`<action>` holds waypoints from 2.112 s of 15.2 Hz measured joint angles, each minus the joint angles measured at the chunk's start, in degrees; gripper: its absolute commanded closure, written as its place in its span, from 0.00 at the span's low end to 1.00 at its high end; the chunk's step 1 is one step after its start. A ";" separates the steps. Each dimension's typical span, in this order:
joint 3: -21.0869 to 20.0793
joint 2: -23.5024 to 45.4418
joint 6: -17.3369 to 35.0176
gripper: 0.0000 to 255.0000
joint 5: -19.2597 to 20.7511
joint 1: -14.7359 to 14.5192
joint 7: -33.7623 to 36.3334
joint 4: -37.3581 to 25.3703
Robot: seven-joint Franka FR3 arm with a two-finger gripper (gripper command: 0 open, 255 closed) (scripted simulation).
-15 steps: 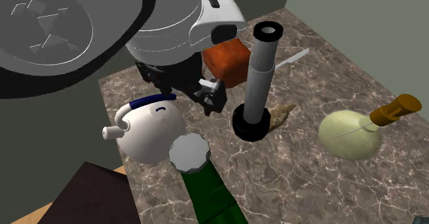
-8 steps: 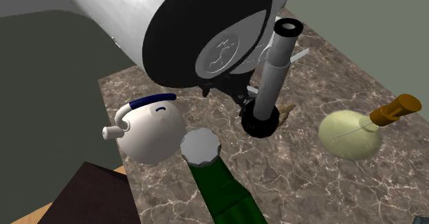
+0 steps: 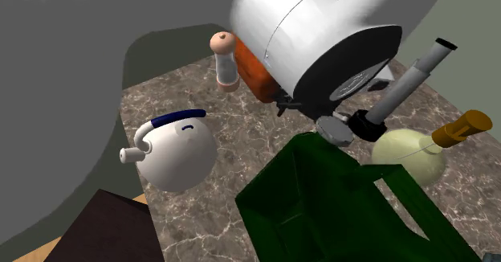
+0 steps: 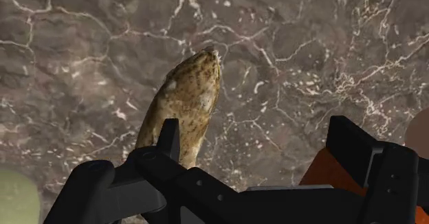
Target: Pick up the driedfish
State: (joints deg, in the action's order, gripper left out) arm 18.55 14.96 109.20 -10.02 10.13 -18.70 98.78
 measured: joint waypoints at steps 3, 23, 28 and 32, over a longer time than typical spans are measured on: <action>0.18 7.72 -0.83 0.00 -3.14 2.59 -1.02 -6.66; -0.60 18.82 0.81 1.00 -7.33 6.36 -2.48 -13.99; -0.44 18.55 -0.78 1.00 -7.03 6.40 -2.04 -15.00; -0.19 17.45 -2.76 1.00 -6.60 6.37 -1.66 -15.93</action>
State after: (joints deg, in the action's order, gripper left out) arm 18.36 32.41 106.44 -16.62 16.50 -20.37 82.85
